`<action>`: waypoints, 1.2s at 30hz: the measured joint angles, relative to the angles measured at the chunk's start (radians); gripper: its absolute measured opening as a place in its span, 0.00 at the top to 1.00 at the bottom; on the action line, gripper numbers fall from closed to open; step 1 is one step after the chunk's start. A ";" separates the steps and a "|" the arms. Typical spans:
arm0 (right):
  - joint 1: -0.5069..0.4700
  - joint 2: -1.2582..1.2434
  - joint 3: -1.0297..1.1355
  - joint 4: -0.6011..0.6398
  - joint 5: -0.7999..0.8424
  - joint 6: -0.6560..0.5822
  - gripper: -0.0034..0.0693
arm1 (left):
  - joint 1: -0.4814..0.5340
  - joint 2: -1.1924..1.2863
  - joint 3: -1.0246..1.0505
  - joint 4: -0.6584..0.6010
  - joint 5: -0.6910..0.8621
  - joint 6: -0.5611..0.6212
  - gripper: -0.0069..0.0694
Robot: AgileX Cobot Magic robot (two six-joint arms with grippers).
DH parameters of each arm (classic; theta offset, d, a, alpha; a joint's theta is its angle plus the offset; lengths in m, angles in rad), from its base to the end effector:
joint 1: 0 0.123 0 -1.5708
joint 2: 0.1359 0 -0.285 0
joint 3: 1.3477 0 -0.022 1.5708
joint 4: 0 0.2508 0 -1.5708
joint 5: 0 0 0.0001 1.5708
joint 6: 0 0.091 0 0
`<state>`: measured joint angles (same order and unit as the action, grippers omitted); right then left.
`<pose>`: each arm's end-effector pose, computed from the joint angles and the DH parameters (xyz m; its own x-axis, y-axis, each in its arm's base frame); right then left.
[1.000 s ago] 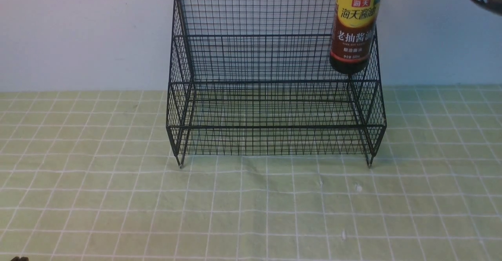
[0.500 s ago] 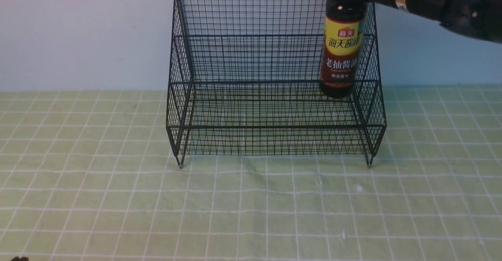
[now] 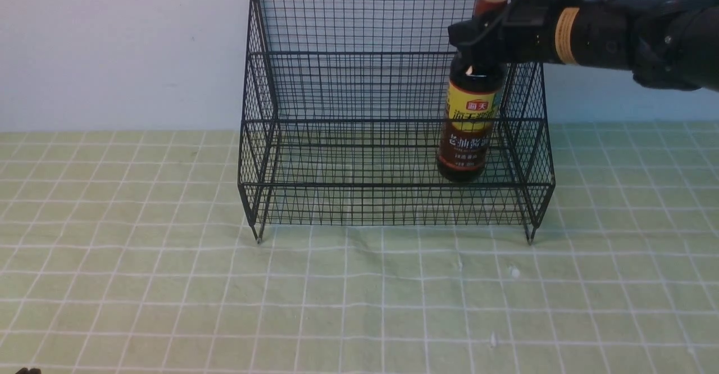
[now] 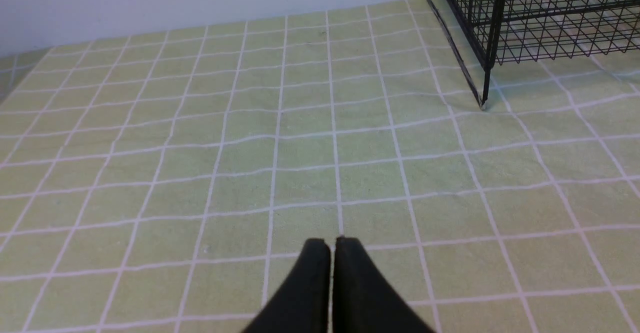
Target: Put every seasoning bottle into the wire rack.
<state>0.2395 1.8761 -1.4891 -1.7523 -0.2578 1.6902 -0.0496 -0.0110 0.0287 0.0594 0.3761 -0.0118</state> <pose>0.4324 0.1290 0.2977 -0.2987 -0.1408 -0.9439 -0.4802 0.8769 0.0211 0.0526 -0.0006 0.1704 -0.2993 0.0583 -0.9524 0.0418 0.9980 0.0480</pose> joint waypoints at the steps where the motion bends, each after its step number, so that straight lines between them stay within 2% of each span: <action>1: 0.000 0.000 0.000 -0.002 0.000 0.002 0.59 | 0.000 0.000 0.000 0.000 0.000 0.000 0.92; 7: 0.000 0.000 -0.001 -0.008 -0.003 0.027 0.57 | 0.000 0.000 0.000 0.000 0.000 0.000 0.92; 11: 0.000 -0.007 -0.001 -0.008 -0.046 0.051 0.47 | 0.000 0.000 0.000 0.000 0.000 0.000 0.92; 15: 0.000 -0.051 -0.001 -0.008 -0.050 0.053 0.41 | 0.000 0.000 0.000 0.000 0.001 0.000 0.92; 25: 0.000 -0.173 -0.001 -0.008 -0.048 0.053 0.39 | 0.000 0.000 0.000 0.000 0.001 0.000 0.92; 30: 0.000 -0.246 -0.001 -0.008 -0.031 0.006 0.44 | 0.000 0.000 0.000 0.000 0.001 0.000 0.92; 35: 0.000 -0.345 -0.001 -0.008 0.026 -0.194 0.62 | 0.000 0.000 0.000 0.000 0.001 0.000 0.92; 36: 0.000 -0.348 -0.001 -0.008 0.029 -0.206 0.62 | 0.000 0.000 0.000 0.000 0.001 0.000 0.92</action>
<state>0.2395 1.5276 -1.4900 -1.7600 -0.2284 1.4845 -0.0496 -0.0110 0.0287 0.0594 0.3771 -0.0118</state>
